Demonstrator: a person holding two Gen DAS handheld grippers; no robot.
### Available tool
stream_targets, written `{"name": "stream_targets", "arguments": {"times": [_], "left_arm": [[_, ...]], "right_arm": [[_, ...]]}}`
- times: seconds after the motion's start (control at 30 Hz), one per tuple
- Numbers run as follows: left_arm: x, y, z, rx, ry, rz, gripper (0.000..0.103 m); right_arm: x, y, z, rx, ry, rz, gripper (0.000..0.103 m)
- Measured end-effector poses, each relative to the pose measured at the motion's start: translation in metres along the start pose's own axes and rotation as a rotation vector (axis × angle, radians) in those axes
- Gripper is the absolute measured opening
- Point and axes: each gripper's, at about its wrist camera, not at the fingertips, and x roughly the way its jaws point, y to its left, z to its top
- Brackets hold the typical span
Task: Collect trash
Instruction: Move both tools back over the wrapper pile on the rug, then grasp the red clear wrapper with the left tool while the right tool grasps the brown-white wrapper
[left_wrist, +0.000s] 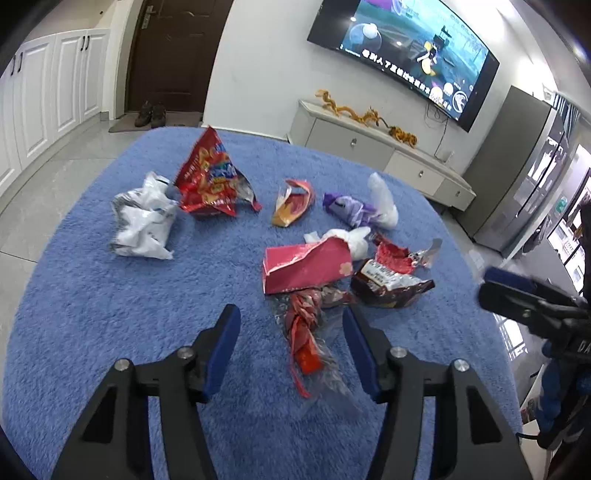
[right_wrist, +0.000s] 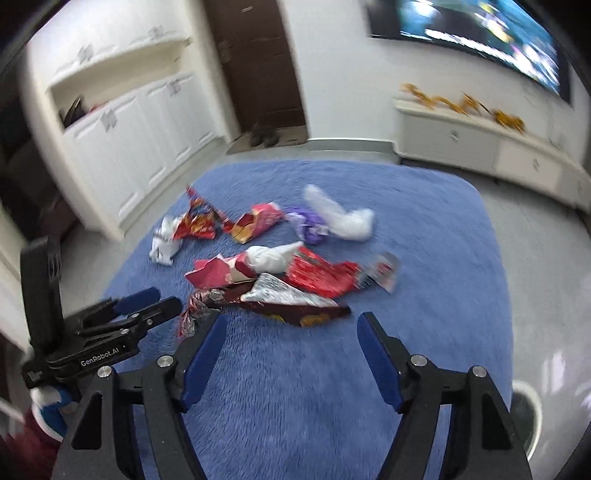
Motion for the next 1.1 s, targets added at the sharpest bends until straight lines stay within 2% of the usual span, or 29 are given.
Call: {"name": "stream_targets", "arguments": {"times": [0.23, 0.43, 0.47, 0.57, 0.63, 0.77, 0.87, 0.9, 1.1], "left_arm": [[0.024, 0.001, -0.003, 0.004, 0.050, -0.019, 0.042], [0.031, -0.007, -0.004, 0.049, 0.060, -0.025, 0.041], [0.032, -0.009, -0.004, 0.055, 0.060, -0.024, 0.041], [0.033, -0.012, -0.004, 0.065, 0.059, -0.025, 0.041], [0.032, -0.013, -0.006, 0.069, 0.058, -0.026, 0.040], [0.031, -0.018, -0.008, 0.091, 0.067, -0.036, 0.023], [0.026, -0.025, -0.013, 0.114, 0.065, -0.046, 0.020], [0.023, -0.028, -0.015, 0.119, 0.063, -0.053, 0.019], [0.003, -0.035, -0.025, 0.105, 0.043, -0.064, 0.017]], "right_arm": [[0.048, 0.008, 0.004, -0.161, 0.056, 0.004, 0.072], [0.077, -0.007, 0.003, -0.182, 0.090, 0.004, 0.070], [0.079, -0.008, 0.003, -0.184, 0.091, 0.002, 0.067], [0.083, -0.011, -0.004, -0.181, 0.098, 0.002, 0.048], [0.081, -0.011, -0.007, -0.176, 0.084, 0.004, 0.038], [0.066, -0.013, -0.013, -0.148, 0.049, 0.026, 0.031], [0.048, -0.017, -0.022, -0.103, 0.030, 0.059, 0.027], [0.045, -0.017, -0.024, -0.100, 0.027, 0.058, 0.022], [0.003, -0.018, -0.050, -0.040, -0.008, 0.069, 0.020]]}}
